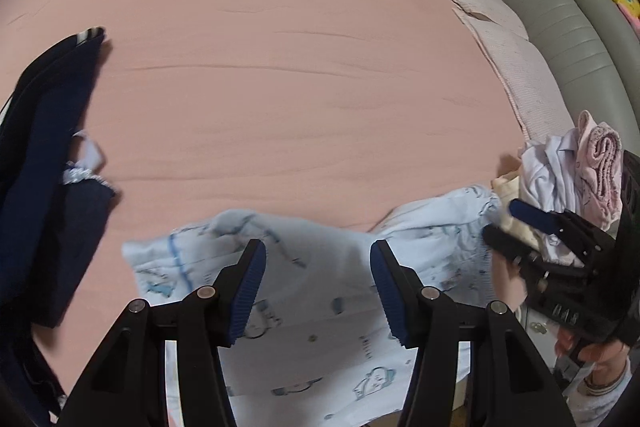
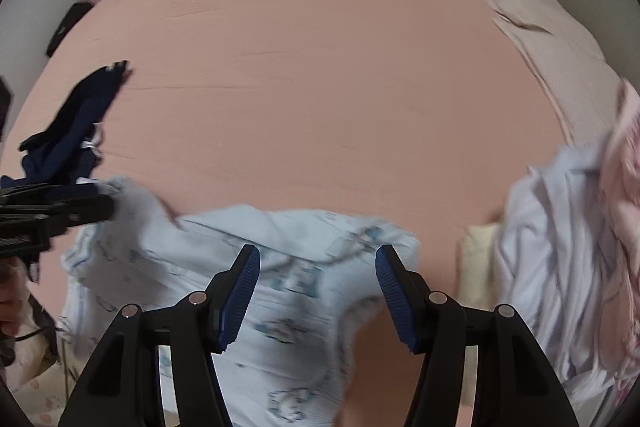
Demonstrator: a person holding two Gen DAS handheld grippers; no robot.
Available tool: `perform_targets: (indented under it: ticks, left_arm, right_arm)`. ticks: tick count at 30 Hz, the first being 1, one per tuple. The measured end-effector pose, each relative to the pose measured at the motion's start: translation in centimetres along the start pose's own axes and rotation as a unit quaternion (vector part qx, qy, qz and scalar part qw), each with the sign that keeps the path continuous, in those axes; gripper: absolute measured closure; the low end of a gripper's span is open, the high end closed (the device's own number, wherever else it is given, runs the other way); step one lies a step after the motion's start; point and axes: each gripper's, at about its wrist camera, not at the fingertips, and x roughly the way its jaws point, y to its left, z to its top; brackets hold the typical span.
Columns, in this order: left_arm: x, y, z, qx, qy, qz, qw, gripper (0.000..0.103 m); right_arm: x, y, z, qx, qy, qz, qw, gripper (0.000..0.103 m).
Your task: Fold clothes
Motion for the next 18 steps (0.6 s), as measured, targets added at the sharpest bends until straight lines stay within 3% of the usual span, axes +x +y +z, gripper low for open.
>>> perform_targets:
  ticks: [1, 4, 6, 8, 10, 18]
  left_arm:
    - [0.4, -1.0, -0.3, 0.002, 0.0, -0.003, 1.0, 0.052]
    - [-2.7, 2.2, -2.1, 0.002, 0.009, -0.018, 0.9998, 0.052]
    - [-2.7, 2.3, -1.9, -0.004, 0.017, -0.027, 0.9995, 0.052]
    - [-2.5, 2.7, -1.6, -0.011, 0.025, -0.036, 0.999, 0.052]
    - [-2.4, 3.1, -1.5, -0.024, 0.035, -0.042, 0.9982, 0.052]
    - [-4.5, 3.3, 1.1, -0.049, 0.062, -0.021, 0.9966, 0.051]
  right_arm:
    - [0.0, 0.5, 0.2, -0.007, 0.001, 0.011, 1.0, 0.043]
    - [0.1, 1.9, 1.0, -0.027, 0.005, 0.027, 0.999, 0.043]
    - [-1.1, 3.6, -1.9, -0.032, 0.01, 0.035, 0.999, 0.043]
    - [-1.1, 4.0, 0.1, -0.028, 0.019, 0.054, 0.998, 0.043]
    - [-1.2, 3.2, -1.2, -0.017, 0.026, 0.071, 0.997, 0.043]
    - [2.1, 4.5, -2.5, 0.028, 0.046, 0.117, 0.992, 0.043]
